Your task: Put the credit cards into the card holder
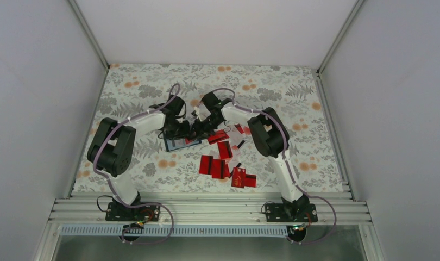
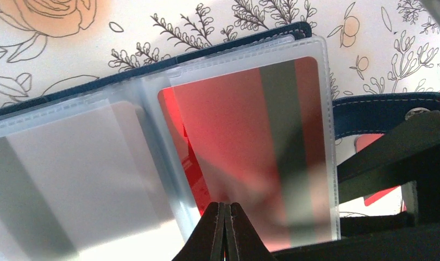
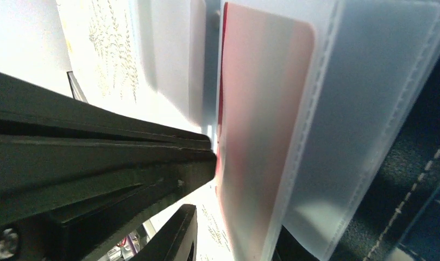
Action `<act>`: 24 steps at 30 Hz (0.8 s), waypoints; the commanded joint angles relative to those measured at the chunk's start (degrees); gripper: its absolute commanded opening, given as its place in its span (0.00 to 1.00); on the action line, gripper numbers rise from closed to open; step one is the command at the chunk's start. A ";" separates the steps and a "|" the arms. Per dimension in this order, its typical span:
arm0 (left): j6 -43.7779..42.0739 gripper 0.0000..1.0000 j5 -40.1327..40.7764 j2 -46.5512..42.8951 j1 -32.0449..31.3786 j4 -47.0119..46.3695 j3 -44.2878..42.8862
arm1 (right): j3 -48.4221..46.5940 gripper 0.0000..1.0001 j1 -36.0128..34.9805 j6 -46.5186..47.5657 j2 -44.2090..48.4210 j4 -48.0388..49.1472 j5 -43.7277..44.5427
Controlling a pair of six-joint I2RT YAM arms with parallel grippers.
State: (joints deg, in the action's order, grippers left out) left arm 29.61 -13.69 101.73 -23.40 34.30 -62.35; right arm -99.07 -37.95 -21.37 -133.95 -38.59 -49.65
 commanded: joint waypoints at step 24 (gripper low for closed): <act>-0.27 0.04 7.05 -19.33 7.74 10.61 5.07 | -11.42 0.27 -3.26 -4.08 -3.59 -0.61 -3.32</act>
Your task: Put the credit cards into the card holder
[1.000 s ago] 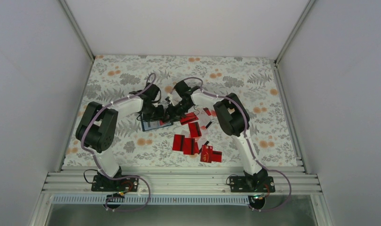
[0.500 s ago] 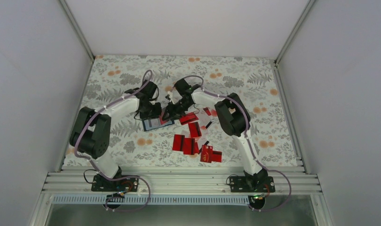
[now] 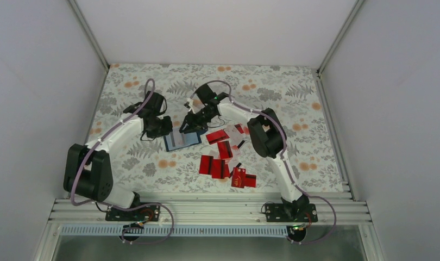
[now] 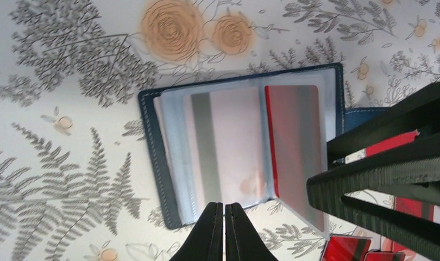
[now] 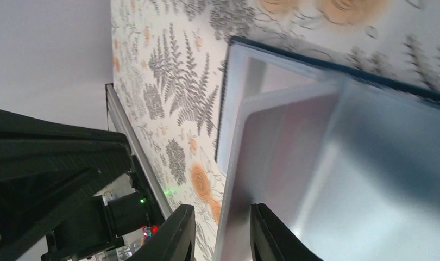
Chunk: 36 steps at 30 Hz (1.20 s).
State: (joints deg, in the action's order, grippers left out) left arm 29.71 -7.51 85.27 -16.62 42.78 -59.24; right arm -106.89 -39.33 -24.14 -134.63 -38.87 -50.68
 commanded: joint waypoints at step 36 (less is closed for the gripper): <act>-7.03 0.34 -12.99 -15.36 -13.07 -6.49 9.29 | 30.97 0.37 4.75 -0.94 33.37 4.01 10.04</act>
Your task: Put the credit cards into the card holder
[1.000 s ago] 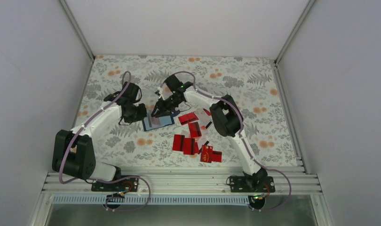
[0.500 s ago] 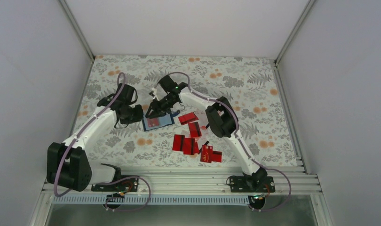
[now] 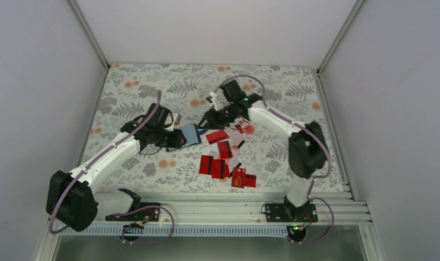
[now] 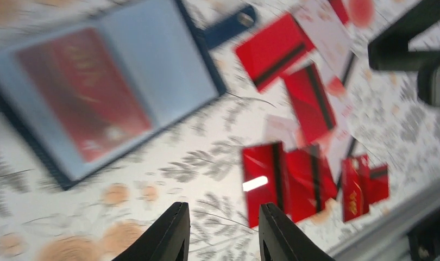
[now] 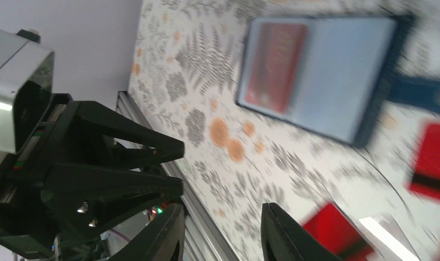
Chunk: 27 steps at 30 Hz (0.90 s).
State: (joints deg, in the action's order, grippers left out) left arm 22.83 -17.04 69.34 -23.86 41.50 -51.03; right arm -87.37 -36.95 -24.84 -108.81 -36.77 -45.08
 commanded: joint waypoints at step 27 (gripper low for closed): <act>0.84 0.34 -7.44 44.23 -33.35 -18.20 -23.01 | 62.14 0.82 12.17 -16.09 54.47 -7.52 9.29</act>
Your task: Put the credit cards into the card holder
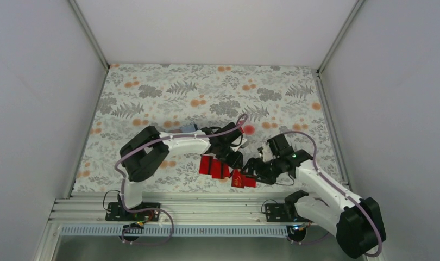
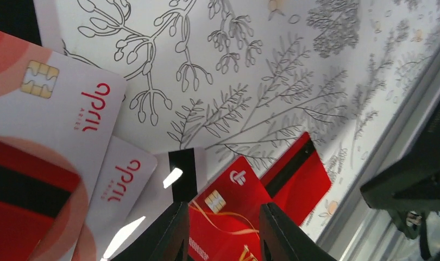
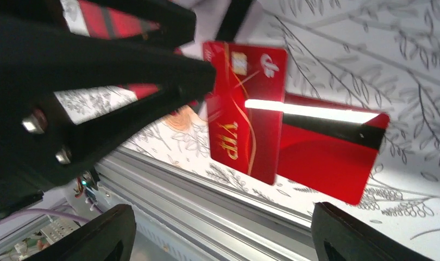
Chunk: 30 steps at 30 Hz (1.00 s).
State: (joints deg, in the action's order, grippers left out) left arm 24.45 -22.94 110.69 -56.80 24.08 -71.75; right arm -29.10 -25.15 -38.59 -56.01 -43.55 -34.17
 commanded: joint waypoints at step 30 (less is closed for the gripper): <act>5.88 0.32 -2.56 1.82 -4.64 -3.21 6.92 | 20.88 0.74 -0.49 -16.93 2.41 28.84 -11.67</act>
State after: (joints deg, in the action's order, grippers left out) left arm 28.08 -25.23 112.25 -60.82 16.78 -67.16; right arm -8.95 -25.30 -55.35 -53.08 -24.21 -48.53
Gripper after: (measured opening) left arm 0.326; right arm 0.768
